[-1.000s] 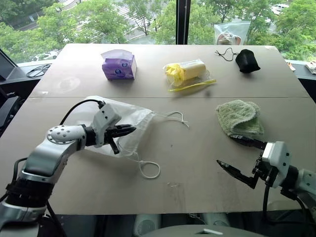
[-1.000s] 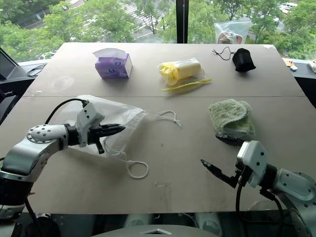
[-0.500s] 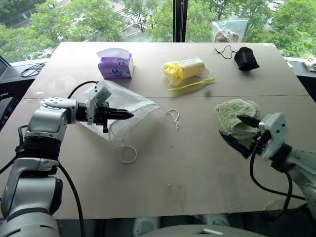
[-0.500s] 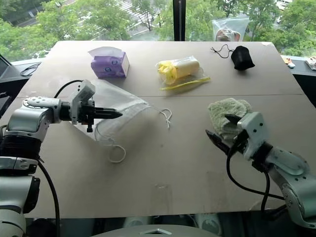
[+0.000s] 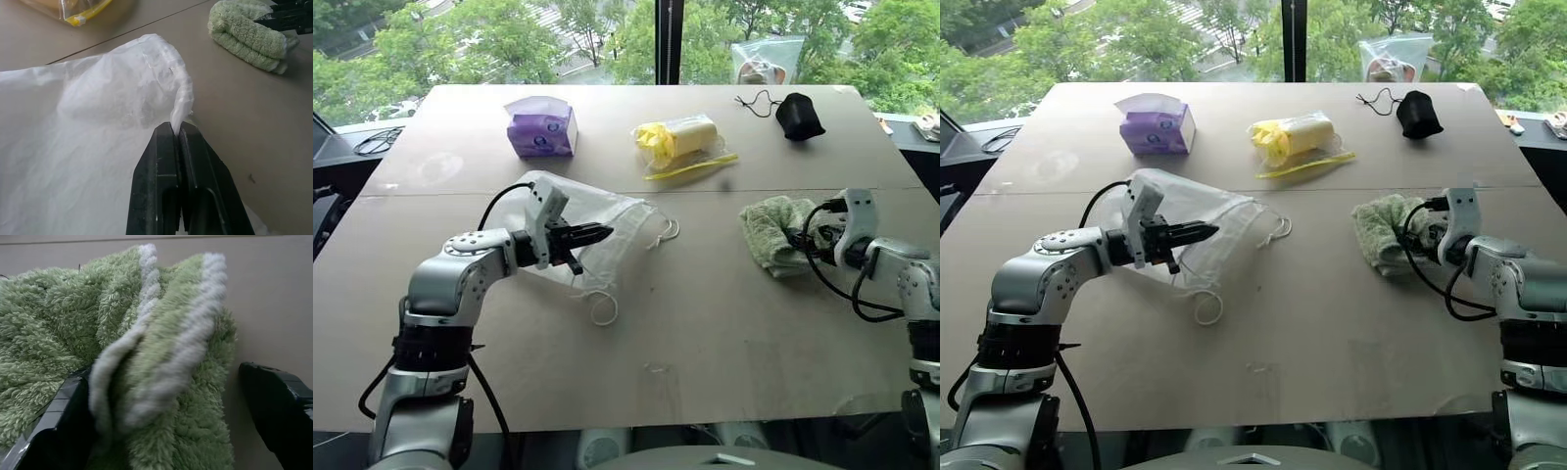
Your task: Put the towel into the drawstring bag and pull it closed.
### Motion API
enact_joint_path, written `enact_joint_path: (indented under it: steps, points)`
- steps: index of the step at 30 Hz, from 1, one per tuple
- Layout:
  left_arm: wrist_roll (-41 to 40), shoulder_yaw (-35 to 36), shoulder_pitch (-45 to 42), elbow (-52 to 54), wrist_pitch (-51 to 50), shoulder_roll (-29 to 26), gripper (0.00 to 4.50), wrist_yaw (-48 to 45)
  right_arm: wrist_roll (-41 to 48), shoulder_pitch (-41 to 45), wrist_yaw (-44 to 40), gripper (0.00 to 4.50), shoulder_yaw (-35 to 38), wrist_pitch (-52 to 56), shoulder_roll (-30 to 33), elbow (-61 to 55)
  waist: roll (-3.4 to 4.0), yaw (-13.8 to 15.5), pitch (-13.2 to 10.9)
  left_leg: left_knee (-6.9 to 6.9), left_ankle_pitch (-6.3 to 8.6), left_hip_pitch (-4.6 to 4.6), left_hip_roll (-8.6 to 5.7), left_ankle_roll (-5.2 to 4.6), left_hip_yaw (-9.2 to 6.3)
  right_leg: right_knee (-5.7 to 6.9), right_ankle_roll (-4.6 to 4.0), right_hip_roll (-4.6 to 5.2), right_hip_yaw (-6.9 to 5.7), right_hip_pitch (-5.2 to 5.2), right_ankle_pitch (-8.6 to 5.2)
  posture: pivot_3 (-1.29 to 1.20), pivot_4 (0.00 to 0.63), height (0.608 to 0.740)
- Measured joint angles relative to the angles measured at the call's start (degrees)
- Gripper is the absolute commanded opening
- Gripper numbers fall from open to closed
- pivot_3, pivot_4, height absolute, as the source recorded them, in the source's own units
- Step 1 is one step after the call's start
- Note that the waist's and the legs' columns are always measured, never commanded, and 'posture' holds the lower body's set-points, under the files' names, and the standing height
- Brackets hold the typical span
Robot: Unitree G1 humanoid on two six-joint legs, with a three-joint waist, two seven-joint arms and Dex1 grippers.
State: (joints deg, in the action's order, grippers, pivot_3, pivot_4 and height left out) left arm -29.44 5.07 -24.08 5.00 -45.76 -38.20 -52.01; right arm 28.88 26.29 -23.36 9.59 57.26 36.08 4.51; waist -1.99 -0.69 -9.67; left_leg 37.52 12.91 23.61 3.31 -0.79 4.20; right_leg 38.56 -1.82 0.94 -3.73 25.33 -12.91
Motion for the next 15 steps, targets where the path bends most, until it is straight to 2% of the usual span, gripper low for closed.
enact_joint_path:
  steps: [3, 6, 8, 9, 11, 13, 15]
  points:
    - [-0.2, 0.4, 0.5, 1.2, -0.1, 0.2, 0.0, 1.2, -2.8, 1.1, -5.5, 3.66, -4.3, -2.7, 1.8, 3.2, -0.47, -0.2, 0.3, -0.02, 0.01, -0.19, 0.03, 0.0, -0.02, -0.01, 0.0, -0.03, -0.01, -0.14, -0.01, 0.0, 0.15, 0.74]
    - [-0.7, 0.7, 1.2, 1.4, -0.2, 0.2, 0.0, 2.2, -6.6, 0.5, -10.6, 2.24, -9.1, -9.3, 1.7, 4.2, -0.59, -0.2, 0.4, -0.15, 0.02, -0.87, 0.05, 0.0, 0.0, -0.09, -0.02, -0.03, 0.0, -0.74, -0.04, 0.0, 0.15, 0.74]
    - [-1.1, 1.0, 1.4, 1.9, -0.2, 0.3, 0.0, 2.4, -8.1, 0.0, -12.1, 1.34, -9.9, -12.4, 1.3, 4.1, -0.68, -0.2, 0.4, -0.15, 0.02, -0.91, 0.07, 0.01, -0.03, -0.09, -0.01, -0.04, -0.01, -0.76, -0.03, 0.0, 0.15, 0.74]
    - [-1.2, 1.1, 1.7, 2.3, -0.2, 0.4, 0.0, 2.6, -8.7, -0.6, -12.6, 0.75, -9.9, -14.5, 0.5, 3.7, -0.76, -0.2, 0.5, -0.15, 0.02, -0.94, 0.08, 0.01, -0.04, -0.06, -0.01, -0.04, 0.0, -0.76, -0.03, 0.0, 0.15, 0.74]
    - [-1.2, 1.0, 1.9, 2.4, -0.2, 0.7, 0.0, 3.3, -9.4, -1.5, -12.8, 0.06, -9.7, -16.9, -0.7, 3.1, -0.8, -0.3, 0.5, -0.13, 0.02, -0.99, 0.22, 0.01, -0.04, -0.04, 0.01, -0.06, 0.06, -0.79, -0.01, 0.0, 0.15, 0.74]
    - [-1.2, 1.0, 1.9, 2.4, -0.2, 1.7, 0.0, 3.9, -6.2, -4.4, -14.8, 0.01, -6.6, -17.7, -3.0, 0.7, -0.8, -0.2, 0.5, -0.13, 0.02, -1.0, 0.24, 0.01, -0.05, 0.0, 0.0, -0.08, 0.06, -0.78, -0.01, 0.0, 0.15, 0.74]
    - [-1.2, 0.1, 1.8, 2.4, -0.2, 2.8, 0.0, 4.8, 2.9, -7.7, -17.3, 0.01, -2.9, -14.6, -8.7, -4.5, -0.61, -0.2, 0.4, -0.14, 0.01, -0.91, 0.34, 0.02, -0.03, 0.03, 0.0, -0.19, 0.12, -0.69, -0.01, 0.0, 0.15, 0.74]
